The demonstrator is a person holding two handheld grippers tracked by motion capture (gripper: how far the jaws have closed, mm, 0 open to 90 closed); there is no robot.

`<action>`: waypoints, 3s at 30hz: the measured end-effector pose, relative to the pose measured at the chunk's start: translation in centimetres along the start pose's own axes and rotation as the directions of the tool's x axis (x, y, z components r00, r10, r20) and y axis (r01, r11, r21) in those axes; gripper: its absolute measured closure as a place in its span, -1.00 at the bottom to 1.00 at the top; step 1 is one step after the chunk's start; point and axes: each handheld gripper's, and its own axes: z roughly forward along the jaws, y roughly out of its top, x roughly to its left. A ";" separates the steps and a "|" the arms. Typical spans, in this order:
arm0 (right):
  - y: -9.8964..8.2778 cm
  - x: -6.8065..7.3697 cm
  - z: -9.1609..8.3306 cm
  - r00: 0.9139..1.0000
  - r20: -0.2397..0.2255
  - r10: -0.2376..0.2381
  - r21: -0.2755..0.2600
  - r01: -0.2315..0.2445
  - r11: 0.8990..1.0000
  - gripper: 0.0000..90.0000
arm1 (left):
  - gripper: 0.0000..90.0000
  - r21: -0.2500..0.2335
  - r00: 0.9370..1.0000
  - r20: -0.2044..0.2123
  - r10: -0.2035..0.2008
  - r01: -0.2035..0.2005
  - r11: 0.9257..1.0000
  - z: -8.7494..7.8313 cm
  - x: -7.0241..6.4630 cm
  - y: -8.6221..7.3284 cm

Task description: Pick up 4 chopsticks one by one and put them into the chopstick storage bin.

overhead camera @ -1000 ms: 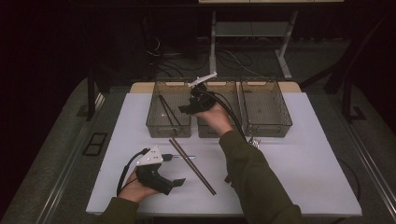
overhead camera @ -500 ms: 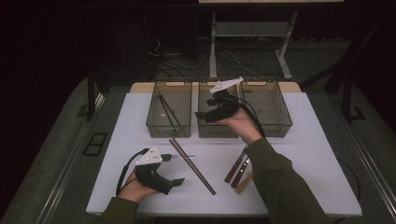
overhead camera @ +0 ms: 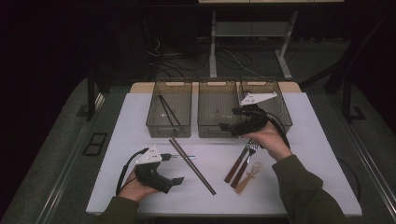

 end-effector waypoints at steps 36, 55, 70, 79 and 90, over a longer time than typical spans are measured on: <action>-13.6 0.5 -8.3 0.992 0.103 0.071 -0.038 -0.068 0.997 -0.71 | -1.00 0.018 1.000 -0.022 0.016 -0.016 1.000 0.0 -0.5 0.1; -16.2 1.1 -10.7 0.989 0.126 0.079 -0.022 -0.076 0.997 -0.71 | -0.57 0.031 0.997 -0.072 0.026 -0.024 0.999 -0.3 -0.2 0.6; -16.1 1.1 -10.4 0.990 0.130 0.061 -0.010 -0.060 0.998 -0.71 | 0.84 0.104 0.998 -0.017 0.060 -0.058 0.993 1.7 -0.2 1.7; -16.1 1.1 -10.3 0.990 0.134 0.054 -0.006 -0.054 0.999 -0.71 | 0.99 0.157 0.993 0.059 0.105 -0.114 0.981 4.0 -1.6 2.0; -16.1 1.1 -10.4 0.989 0.139 0.058 -0.007 -0.057 0.998 -0.71 | 0.99 0.201 0.978 0.138 0.156 -0.182 0.963 6.3 -3.4 2.4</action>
